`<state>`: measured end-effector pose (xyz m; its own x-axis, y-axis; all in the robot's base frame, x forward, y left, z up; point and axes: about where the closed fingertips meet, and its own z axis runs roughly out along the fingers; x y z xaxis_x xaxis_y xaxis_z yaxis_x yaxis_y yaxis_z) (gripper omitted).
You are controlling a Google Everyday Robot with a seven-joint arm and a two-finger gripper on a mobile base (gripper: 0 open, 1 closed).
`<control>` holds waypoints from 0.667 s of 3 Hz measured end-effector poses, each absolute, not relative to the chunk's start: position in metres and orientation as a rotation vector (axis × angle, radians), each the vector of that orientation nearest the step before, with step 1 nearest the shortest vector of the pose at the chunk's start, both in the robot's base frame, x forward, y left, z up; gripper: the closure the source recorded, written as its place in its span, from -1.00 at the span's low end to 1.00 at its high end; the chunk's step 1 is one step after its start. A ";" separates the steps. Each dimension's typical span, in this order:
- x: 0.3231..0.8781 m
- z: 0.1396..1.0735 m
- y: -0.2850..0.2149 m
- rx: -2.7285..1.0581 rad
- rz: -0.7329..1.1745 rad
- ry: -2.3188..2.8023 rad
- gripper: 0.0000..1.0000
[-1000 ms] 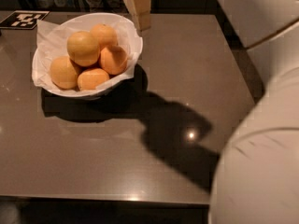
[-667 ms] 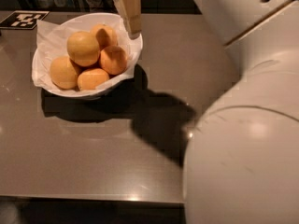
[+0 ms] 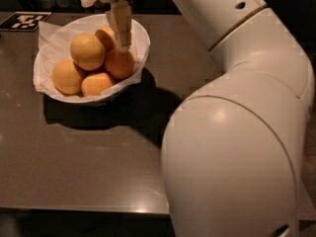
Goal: Pick orange from white bowl
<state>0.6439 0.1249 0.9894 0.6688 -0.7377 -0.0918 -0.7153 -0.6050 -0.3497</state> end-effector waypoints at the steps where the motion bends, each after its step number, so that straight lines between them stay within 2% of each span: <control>1: 0.646 0.975 0.138 -2.532 -0.042 1.186 -0.51; 2: 0.647 0.965 0.145 -2.533 -0.015 1.223 -0.48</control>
Offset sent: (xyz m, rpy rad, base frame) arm -0.0235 -0.0033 -0.0371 -0.1276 0.2070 -0.0558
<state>0.6470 0.1447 0.9653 0.6320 -0.7638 -0.1312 -0.7603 -0.5783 -0.2957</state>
